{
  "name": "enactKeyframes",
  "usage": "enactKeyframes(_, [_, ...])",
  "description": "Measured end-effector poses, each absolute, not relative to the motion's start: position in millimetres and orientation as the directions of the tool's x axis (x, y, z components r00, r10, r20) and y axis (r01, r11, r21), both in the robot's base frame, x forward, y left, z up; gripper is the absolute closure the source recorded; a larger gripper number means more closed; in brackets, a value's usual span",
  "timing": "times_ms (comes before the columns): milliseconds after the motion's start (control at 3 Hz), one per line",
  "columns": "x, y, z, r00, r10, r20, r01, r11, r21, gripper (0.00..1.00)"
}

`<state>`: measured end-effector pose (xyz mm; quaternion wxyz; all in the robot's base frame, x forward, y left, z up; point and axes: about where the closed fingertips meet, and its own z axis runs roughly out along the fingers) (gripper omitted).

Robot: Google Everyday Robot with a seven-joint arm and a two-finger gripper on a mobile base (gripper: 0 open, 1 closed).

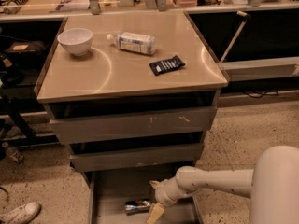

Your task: Pick redbull can from bottom drawer and place on counter

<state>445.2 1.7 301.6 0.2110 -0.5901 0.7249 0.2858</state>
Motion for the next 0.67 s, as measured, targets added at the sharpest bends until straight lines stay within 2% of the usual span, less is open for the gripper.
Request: enactKeyframes(667, [465, 23, 242, -0.211, -0.692, -0.69, -0.977, 0.16, 0.139, 0.0])
